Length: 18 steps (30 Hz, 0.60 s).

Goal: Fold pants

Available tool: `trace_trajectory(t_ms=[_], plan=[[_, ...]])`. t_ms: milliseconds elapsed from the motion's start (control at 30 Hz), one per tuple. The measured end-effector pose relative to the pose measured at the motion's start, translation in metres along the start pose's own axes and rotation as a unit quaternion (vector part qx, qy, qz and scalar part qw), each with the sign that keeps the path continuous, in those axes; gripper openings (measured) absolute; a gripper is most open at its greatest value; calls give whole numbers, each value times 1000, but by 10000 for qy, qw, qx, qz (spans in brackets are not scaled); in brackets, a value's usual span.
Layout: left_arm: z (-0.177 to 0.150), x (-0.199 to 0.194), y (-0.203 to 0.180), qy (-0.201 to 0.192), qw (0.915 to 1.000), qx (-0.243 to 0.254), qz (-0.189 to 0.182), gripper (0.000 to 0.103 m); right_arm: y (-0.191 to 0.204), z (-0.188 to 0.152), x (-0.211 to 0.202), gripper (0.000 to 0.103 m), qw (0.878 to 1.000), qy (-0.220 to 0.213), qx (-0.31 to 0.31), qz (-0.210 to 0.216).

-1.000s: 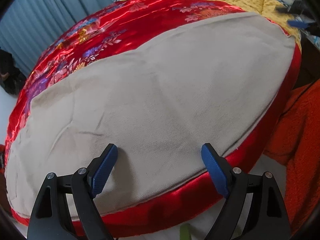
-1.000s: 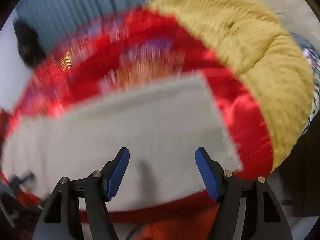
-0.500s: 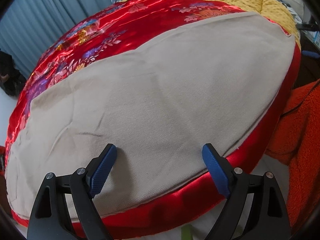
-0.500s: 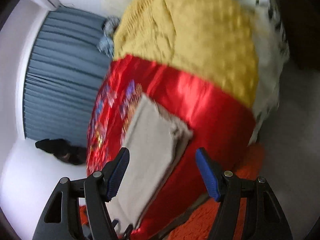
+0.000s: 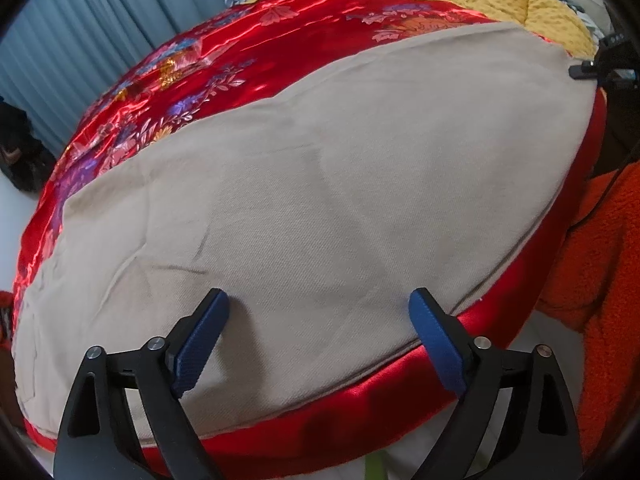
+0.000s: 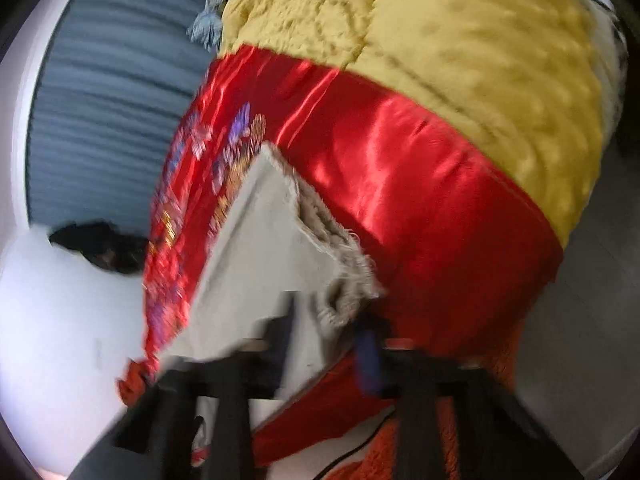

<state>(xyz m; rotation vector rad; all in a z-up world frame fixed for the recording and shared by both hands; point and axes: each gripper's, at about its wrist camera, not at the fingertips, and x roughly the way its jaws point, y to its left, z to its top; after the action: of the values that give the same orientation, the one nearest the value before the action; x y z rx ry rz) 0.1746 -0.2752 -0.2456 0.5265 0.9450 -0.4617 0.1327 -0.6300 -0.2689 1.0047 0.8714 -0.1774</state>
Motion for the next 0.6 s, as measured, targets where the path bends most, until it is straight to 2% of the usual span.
trace_trajectory(t_ms=[67,133,267,367,500,600], plan=[[4,-5,6,100,9998,-17,-171,93,13,-1,-7,6,9994,-157,-287,-115],[8,-18,19,207,9993,-149,-280,92,34,-4,-25,6,9971,-466,-600,-9],[1,-60,65,-147,9964,-748,-379,91,90,-20,-65,6,9859,-834,-1415,311],[-15,-89,110,-340,9912,-1266,-197,91,148,-32,-89,6,9719,-952,-2055,647],[-47,-113,174,-391,9747,-2198,83,91,226,-54,-102,6,9499,-962,-2748,1142],[-78,-127,218,-399,9543,-2955,194,91,290,-80,-100,6,9284,-802,-3282,1549]])
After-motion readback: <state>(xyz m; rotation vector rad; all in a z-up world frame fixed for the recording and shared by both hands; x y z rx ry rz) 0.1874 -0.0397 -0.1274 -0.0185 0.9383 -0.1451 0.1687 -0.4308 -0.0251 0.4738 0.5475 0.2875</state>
